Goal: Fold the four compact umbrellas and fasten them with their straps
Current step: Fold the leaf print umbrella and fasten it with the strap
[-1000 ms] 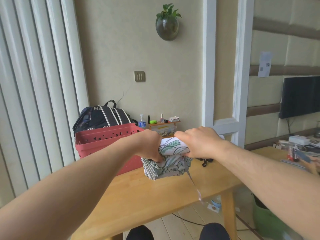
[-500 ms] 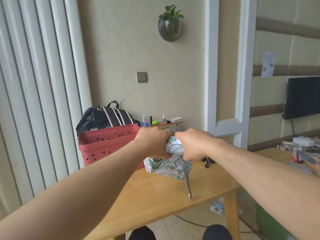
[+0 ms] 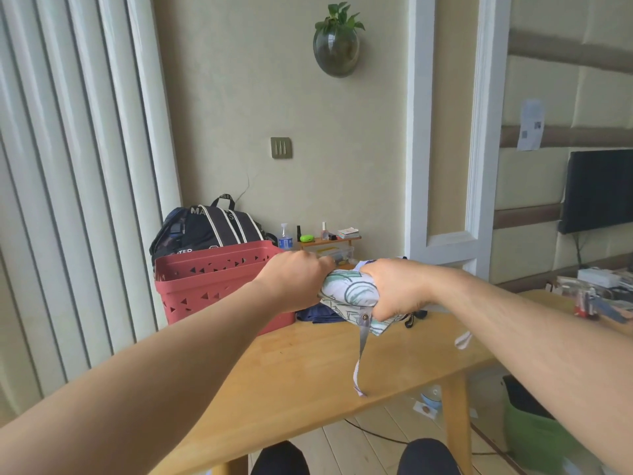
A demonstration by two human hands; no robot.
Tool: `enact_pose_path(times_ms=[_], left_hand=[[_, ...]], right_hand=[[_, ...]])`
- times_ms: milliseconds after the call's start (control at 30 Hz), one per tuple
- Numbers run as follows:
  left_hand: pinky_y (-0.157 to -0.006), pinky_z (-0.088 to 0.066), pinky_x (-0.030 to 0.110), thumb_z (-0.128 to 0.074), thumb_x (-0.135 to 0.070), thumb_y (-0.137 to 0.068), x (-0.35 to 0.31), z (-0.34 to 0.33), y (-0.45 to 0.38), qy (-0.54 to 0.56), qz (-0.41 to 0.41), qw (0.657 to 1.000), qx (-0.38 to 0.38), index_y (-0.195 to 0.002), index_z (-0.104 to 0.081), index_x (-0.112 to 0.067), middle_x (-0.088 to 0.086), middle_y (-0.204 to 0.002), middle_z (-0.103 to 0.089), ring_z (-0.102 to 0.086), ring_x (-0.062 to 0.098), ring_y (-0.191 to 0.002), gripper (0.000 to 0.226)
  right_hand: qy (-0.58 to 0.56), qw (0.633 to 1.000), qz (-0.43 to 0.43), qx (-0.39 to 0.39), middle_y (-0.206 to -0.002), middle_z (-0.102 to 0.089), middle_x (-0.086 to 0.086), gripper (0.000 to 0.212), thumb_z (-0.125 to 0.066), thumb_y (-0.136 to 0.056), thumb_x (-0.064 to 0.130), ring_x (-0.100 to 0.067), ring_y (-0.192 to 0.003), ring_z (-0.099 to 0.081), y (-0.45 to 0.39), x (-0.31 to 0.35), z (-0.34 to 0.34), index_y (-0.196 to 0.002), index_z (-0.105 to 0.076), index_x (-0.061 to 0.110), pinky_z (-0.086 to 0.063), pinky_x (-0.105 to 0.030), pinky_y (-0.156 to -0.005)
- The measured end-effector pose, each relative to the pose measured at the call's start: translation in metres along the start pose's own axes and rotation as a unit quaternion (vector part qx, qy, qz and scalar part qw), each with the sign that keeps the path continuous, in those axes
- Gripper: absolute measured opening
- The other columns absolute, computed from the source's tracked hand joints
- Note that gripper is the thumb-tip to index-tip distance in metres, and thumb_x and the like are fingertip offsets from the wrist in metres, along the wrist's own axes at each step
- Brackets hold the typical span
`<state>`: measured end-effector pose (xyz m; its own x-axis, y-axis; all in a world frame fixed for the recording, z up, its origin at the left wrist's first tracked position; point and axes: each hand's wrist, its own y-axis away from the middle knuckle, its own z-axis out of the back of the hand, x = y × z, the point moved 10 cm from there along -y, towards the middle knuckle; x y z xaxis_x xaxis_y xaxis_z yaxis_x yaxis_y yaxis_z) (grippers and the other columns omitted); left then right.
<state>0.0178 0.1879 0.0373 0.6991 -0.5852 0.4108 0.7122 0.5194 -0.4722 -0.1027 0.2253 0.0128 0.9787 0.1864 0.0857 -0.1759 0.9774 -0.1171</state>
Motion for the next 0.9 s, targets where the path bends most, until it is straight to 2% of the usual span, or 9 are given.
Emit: enact_pose_path(times_ms=[100, 167, 267, 333, 433, 500, 600, 767, 900], left_hand=[[-0.055, -0.044, 0.032, -0.06, -0.016, -0.086, -0.003, -0.007, -0.002, 0.018, 0.028, 0.999, 0.021, -0.1, -0.054, -0.021, -0.005, -0.07, -0.05, -0.059, 0.026, -0.068, 0.015], [-0.053, -0.046, 0.03, -0.06, -0.014, -0.083, -0.003, -0.014, -0.002, 0.053, 0.05, 0.997, 0.038, -0.095, -0.055, -0.021, -0.005, -0.07, -0.053, -0.056, 0.02, -0.063, 0.014], [-0.052, -0.045, 0.029, -0.062, -0.016, -0.079, -0.001, -0.017, -0.003, 0.09, 0.071, 0.992, 0.052, -0.091, -0.056, -0.019, -0.002, -0.073, -0.059, -0.056, 0.016, -0.062, 0.014], [-0.054, -0.052, 0.032, -0.065, -0.018, -0.075, -0.002, -0.018, -0.005, 0.101, 0.065, 0.99, 0.07, -0.091, -0.059, -0.017, 0.0, -0.074, -0.064, -0.062, 0.021, -0.066, 0.017], [-0.06, -0.06, 0.037, -0.071, -0.025, -0.07, -0.003, -0.019, -0.004, 0.113, 0.047, 0.987, 0.102, -0.09, -0.06, -0.017, 0.001, -0.076, -0.066, -0.067, 0.024, -0.07, 0.024], [-0.063, -0.062, 0.04, -0.072, -0.029, -0.072, -0.005, -0.021, -0.004, 0.112, 0.034, 0.985, 0.127, -0.092, -0.061, -0.018, 0.002, -0.078, -0.068, -0.069, 0.025, -0.072, 0.025], [-0.06, -0.057, 0.036, -0.074, -0.033, -0.075, -0.008, -0.022, -0.004, 0.094, 0.014, 0.984, 0.147, -0.094, -0.061, -0.019, 0.001, -0.08, -0.068, -0.069, 0.023, -0.074, 0.026], [-0.067, -0.06, 0.036, -0.074, -0.036, -0.077, -0.007, -0.024, -0.004, 0.072, 0.0, 0.985, 0.159, -0.105, -0.063, -0.023, -0.004, -0.085, -0.064, -0.063, 0.019, -0.077, 0.032], [-0.078, -0.06, 0.04, -0.076, -0.049, -0.078, -0.011, -0.02, -0.007, 0.079, 0.014, 0.986, 0.144, -0.131, -0.051, -0.025, -0.004, -0.103, -0.063, -0.061, 0.024, -0.097, 0.063]], right_hand=[[0.06, 0.997, -0.015, -0.047, -0.087, -0.067, 0.013, 0.048, -0.073, -0.065, 0.045, -0.015, -0.079, -0.066, 0.004, -0.011, 0.009, -0.111, -0.059, 0.038, -0.058, -0.036, -0.061], [0.149, 0.982, -0.014, -0.118, -0.097, -0.065, 0.014, 0.049, -0.072, -0.072, 0.052, -0.018, -0.09, -0.064, 0.007, -0.01, 0.019, -0.116, -0.055, 0.038, -0.048, -0.032, -0.061], [0.216, 0.95, -0.021, -0.222, -0.11, -0.06, 0.007, 0.056, -0.075, -0.08, 0.05, -0.026, -0.108, -0.059, 0.011, -0.006, 0.025, -0.125, -0.047, 0.034, -0.037, -0.034, -0.071], [0.233, 0.935, -0.018, -0.267, -0.103, -0.059, 0.004, 0.056, -0.082, -0.076, 0.04, -0.028, -0.1, -0.059, 0.015, -0.009, 0.026, -0.122, -0.051, 0.03, -0.039, -0.035, -0.073], [0.268, 0.911, -0.007, -0.315, -0.077, -0.056, 0.003, 0.056, -0.091, -0.054, 0.02, -0.029, -0.07, -0.058, 0.018, -0.012, 0.027, -0.101, -0.059, 0.024, -0.039, -0.032, -0.059], [0.264, 0.915, -0.013, -0.304, -0.079, -0.056, 0.004, 0.047, -0.082, -0.063, 0.016, -0.03, -0.07, -0.06, 0.017, -0.013, 0.026, -0.101, -0.057, 0.025, -0.038, -0.032, -0.057], [0.242, 0.933, -0.025, -0.264, -0.095, -0.061, 0.005, 0.033, -0.065, -0.082, 0.022, -0.032, -0.088, -0.064, 0.015, -0.012, 0.023, -0.111, -0.05, 0.028, -0.036, -0.033, -0.062], [0.228, 0.948, -0.041, -0.219, -0.099, -0.066, 0.007, 0.034, -0.063, -0.083, 0.033, -0.031, -0.088, -0.065, 0.008, -0.01, 0.017, -0.116, -0.055, 0.032, -0.045, -0.034, -0.063], [0.209, 0.957, -0.064, -0.189, -0.097, -0.067, 0.002, 0.041, -0.063, -0.082, 0.033, -0.032, -0.09, -0.065, 0.001, -0.009, 0.014, -0.122, -0.057, 0.036, -0.048, -0.036, -0.064]])
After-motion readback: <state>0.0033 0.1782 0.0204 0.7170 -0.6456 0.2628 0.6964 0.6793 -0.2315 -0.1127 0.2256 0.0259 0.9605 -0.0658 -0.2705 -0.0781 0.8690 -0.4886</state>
